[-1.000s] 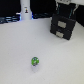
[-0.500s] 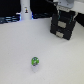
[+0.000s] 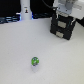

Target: Open the kcup holder, insert the kcup into the holder, and close the kcup holder

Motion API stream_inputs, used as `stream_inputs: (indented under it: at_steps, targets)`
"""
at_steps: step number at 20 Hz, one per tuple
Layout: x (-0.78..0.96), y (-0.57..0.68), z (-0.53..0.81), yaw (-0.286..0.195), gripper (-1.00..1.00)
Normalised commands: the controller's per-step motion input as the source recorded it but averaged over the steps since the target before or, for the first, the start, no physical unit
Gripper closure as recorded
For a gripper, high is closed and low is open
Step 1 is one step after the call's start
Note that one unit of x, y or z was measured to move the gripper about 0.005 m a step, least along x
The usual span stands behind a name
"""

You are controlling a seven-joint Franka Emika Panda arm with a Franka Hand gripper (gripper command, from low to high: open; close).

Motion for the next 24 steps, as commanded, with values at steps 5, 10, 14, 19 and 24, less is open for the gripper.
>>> stream_inputs:
  at_steps: [5, 10, 14, 19, 24]
  targets:
    - [-0.36, 0.04, -0.22, 0.004, 1.00]
    - [-0.17, 0.03, -0.02, -0.016, 1.00]
    - [-0.01, 0.01, -0.01, -0.010, 1.00]
    - [0.23, -0.05, 0.00, -0.028, 1.00]
    - [0.29, -0.11, 0.03, -0.052, 1.00]
